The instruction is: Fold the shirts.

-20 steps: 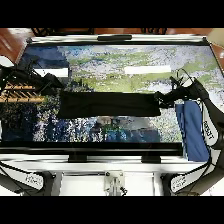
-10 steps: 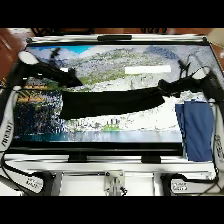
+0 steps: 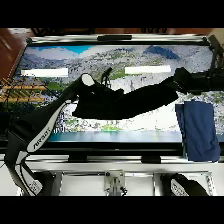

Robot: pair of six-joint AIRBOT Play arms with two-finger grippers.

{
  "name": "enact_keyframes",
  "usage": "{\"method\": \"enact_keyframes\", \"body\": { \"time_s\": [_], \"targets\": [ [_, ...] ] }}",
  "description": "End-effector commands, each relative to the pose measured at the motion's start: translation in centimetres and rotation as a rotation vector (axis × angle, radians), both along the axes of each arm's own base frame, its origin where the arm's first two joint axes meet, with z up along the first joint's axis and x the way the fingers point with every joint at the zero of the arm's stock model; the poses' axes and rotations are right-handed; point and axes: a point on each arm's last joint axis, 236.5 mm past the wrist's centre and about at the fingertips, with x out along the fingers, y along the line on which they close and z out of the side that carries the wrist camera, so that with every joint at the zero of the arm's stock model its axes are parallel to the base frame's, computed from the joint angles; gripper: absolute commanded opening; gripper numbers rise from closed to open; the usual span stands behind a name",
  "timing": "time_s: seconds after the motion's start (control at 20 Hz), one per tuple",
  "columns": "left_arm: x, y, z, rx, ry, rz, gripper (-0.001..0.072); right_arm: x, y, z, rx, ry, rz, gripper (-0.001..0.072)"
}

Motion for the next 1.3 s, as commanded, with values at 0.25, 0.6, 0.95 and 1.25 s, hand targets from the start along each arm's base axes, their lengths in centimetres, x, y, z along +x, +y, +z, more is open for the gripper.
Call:
{"method": "enact_keyframes", "body": {
  "time_s": [0.25, 0.6, 0.95, 1.25],
  "targets": [
    [-3.5, -8.1, -0.2, -0.158, 0.054, 0.019, 0.0035, -5.0, 0.3, 4.5, 0.004, -0.067, -0.043, 0.0066],
    [2.9, 4.6, 11.8, -0.143, -0.205, 0.044, 0.0034, -0.1, 2.7, 0.7, 0.034, -0.004, 0.006, 0.0066],
    [3.4, 20.9, 31.5, -0.2, -0.589, 0.313, 0.0035, 5.5, 18.0, -11.3, 0.082, 0.1, 0.184, 0.0066],
    [-2.4, 22.9, 38.2, -0.215, -0.738, 0.307, 0.0035, 7.0, 27.0, -20.3, 0.257, 0.232, 0.104, 0.0241]
  ]
}}
